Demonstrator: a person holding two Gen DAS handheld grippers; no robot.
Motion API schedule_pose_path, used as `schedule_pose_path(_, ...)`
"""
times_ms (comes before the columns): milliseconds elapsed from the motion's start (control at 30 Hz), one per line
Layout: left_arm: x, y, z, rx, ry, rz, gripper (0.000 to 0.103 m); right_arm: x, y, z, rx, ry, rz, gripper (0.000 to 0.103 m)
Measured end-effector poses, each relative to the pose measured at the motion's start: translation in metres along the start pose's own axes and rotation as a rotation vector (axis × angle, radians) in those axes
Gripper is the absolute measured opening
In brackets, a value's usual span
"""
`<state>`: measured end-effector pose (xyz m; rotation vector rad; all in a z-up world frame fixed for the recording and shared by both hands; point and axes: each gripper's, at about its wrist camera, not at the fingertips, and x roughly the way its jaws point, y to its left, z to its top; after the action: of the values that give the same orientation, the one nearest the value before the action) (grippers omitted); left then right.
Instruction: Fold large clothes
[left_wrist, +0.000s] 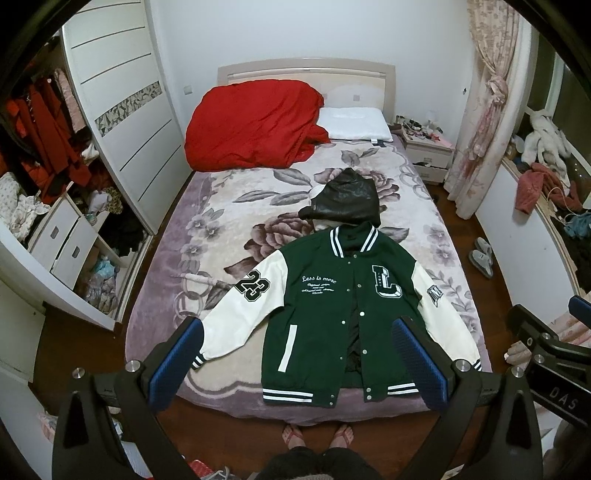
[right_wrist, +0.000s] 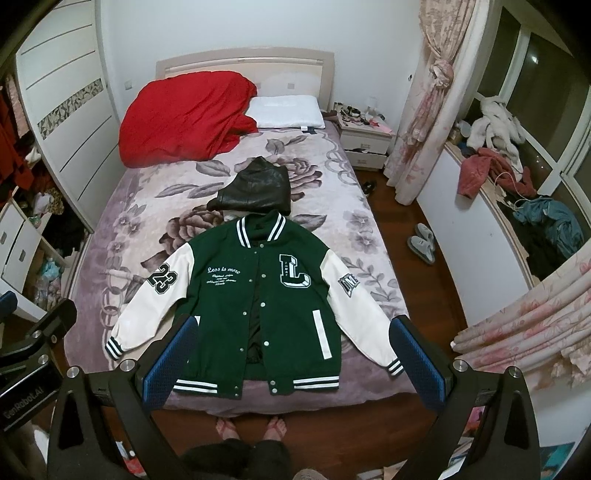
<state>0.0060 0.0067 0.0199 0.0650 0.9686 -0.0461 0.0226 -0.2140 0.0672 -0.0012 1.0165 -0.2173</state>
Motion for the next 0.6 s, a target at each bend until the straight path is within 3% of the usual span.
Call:
schedule_pose_path(267,-0.005,0.002,0.01,-0.002,-0.003,-0.001,0.103,-0.014,-0.002,0.026,0.003,-0.003,0.001,0.103)
schedule_pose_path(600,-0.005,0.0,0.014,-0.001,-0.007,-0.002,0.103,-0.017,-0.002,0.029,0.004,-0.007,0.001,0.103)
